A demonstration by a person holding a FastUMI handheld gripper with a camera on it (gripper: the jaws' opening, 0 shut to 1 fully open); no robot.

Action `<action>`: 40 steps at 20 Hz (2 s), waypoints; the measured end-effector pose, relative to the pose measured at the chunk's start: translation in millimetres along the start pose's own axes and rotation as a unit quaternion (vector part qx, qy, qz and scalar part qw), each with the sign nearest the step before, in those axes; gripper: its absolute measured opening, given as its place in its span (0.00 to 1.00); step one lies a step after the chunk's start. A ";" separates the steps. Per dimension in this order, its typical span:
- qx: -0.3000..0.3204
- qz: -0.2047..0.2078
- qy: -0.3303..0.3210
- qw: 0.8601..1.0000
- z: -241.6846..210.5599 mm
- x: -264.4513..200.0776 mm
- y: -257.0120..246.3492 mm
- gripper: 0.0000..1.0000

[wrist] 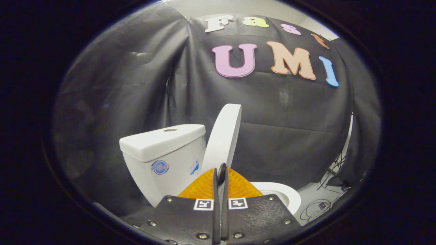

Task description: Open the toilet lid.

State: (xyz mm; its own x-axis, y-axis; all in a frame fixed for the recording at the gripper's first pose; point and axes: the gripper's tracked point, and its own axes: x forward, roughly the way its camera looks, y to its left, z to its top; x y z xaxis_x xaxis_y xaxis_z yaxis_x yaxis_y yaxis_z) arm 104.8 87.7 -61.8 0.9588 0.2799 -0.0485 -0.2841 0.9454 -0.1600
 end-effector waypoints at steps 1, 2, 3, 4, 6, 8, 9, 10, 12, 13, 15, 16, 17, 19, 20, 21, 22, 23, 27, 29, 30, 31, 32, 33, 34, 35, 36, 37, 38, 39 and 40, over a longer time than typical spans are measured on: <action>-0.004 0.002 -0.002 1.000 0.2 4.5 2.6 0.02; -0.004 0.005 -0.005 1.000 0.9 5.6 4.9 0.02; 0.001 0.007 -0.007 1.000 2.4 6.8 7.8 0.02; 0.007 0.010 -0.009 1.000 2.7 7.8 12.7 0.02; 0.010 0.016 -0.013 1.000 3.5 9.2 18.9 0.02; 0.010 0.020 -0.014 1.000 4.1 8.9 22.1 0.02; 0.010 0.023 -0.015 1.000 4.4 9.5 24.2 0.02; 0.012 0.026 -0.016 0.999 5.0 10.1 26.9 0.02; 0.016 0.032 -0.017 0.999 5.0 10.1 31.8 0.02; 0.018 0.035 -0.016 0.999 5.1 10.2 33.6 0.02; 0.019 0.039 -0.017 0.999 5.9 10.0 36.8 0.02; 0.019 0.041 -0.018 0.999 5.4 10.3 38.1 0.02; 0.020 0.044 -0.018 0.999 5.7 10.0 39.4 0.02; 0.023 0.050 -0.017 0.998 5.6 9.6 43.5 0.03; 0.024 0.052 -0.017 0.998 4.9 9.8 44.5 0.03; 0.026 0.054 -0.016 0.998 6.0 10.9 45.5 0.03; 0.027 0.054 -0.017 0.998 6.1 11.0 45.9 0.03; 0.027 0.055 -0.017 0.998 6.0 10.7 47.1 0.03; 0.027 0.062 -0.017 0.998 5.0 11.2 52.7 0.03; 0.025 0.065 -0.020 0.997 6.5 12.0 52.6 0.05; 0.026 0.064 -0.021 0.997 6.2 12.6 52.9 0.06; 0.027 0.066 -0.019 0.997 5.6 12.7 53.7 0.07; 0.028 0.069 -0.020 0.997 5.5 12.2 54.6 0.07; 0.030 0.072 -0.017 0.997 4.6 13.7 56.2 0.07; 0.033 0.072 -0.016 0.997 5.6 11.9 55.9 0.10; 0.038 0.072 -0.009 0.997 3.9 10.8 55.8 0.10; 0.044 0.078 -0.004 0.996 2.5 10.0 59.2 0.10; 0.050 0.082 -0.002 0.995 2.8 8.3 59.9 0.12; 0.056 0.085 0.002 0.995 2.1 7.4 60.8 0.13; 0.065 0.097 0.004 0.993 1.7 7.0 65.2 0.13; 0.070 0.101 0.008 0.992 1.9 4.8 66.6 0.17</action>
State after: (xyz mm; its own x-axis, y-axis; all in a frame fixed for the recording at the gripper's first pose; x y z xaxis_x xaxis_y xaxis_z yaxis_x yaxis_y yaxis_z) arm 90.5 152.3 -70.8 0.8819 0.4645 -0.0806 -0.4664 0.8845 -0.0062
